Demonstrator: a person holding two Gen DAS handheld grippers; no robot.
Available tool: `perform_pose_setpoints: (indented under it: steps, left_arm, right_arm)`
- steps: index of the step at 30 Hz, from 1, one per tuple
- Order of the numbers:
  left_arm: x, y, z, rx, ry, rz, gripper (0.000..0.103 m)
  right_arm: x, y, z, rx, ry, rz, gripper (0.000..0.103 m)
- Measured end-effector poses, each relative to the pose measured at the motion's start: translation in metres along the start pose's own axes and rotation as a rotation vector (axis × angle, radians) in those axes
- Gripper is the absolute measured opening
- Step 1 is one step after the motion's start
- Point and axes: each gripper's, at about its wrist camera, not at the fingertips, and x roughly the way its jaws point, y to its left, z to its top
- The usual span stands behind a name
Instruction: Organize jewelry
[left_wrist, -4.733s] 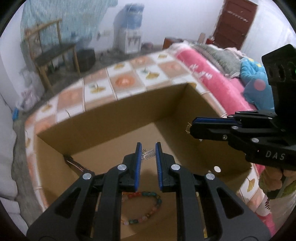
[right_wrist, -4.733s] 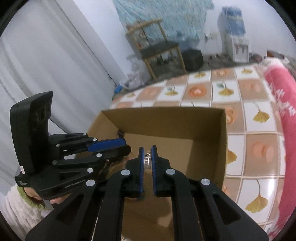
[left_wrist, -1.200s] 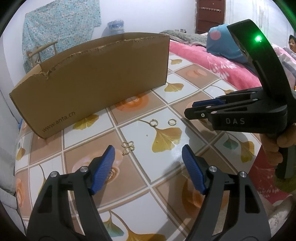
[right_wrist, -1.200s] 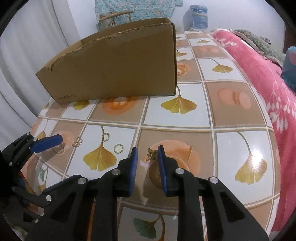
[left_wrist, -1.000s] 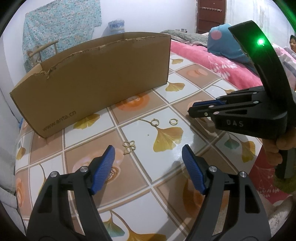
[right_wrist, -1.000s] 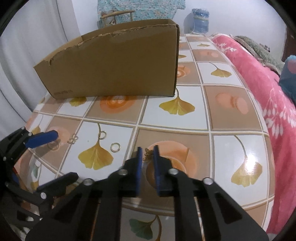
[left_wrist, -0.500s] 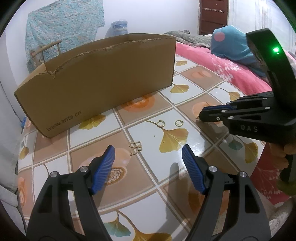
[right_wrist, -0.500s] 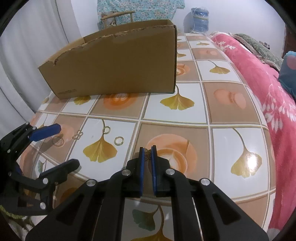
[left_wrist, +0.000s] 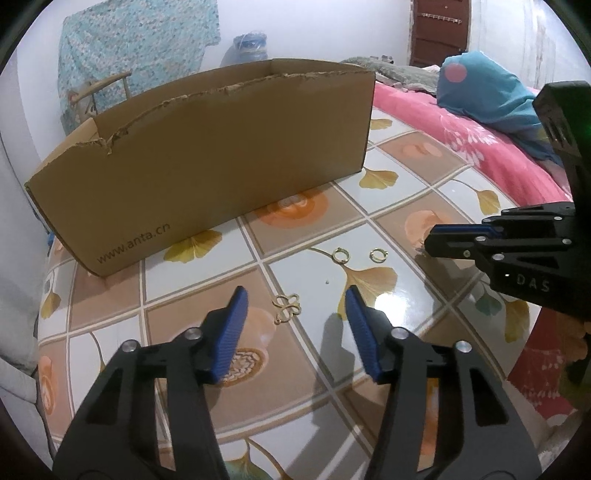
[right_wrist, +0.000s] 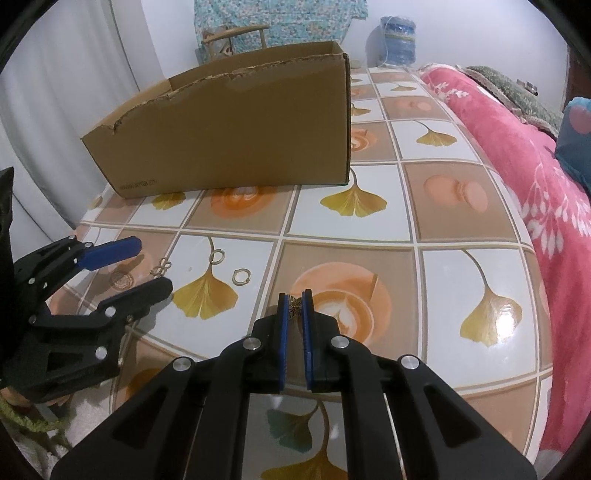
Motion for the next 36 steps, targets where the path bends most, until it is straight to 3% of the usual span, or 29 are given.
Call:
perform_pose_setpoints:
  steps: [5, 13, 18, 36]
  left_arm:
    - [0.007, 0.002, -0.002, -0.013, 0.035, -0.005, 0.034]
    - [0.008, 0.003, -0.002, -0.021, 0.038, -0.004, 0.024]
    - [0.008, 0.005, -0.001, -0.03, 0.039, 0.0, 0.01]
    - [-0.019, 0.002, 0.007, -0.015, -0.049, 0.008, 0.01]
  right_arm:
    - [0.0, -0.002, -0.001, 0.006, -0.003, 0.002, 0.007]
    - [0.001, -0.003, 0.0, 0.011, -0.007, 0.005, 0.007]
    - [0.0, -0.004, 0.001, 0.016, -0.011, 0.008, 0.007]
    - [-0.019, 0.001, 0.007, 0.009, -0.059, 0.004, 0.007]
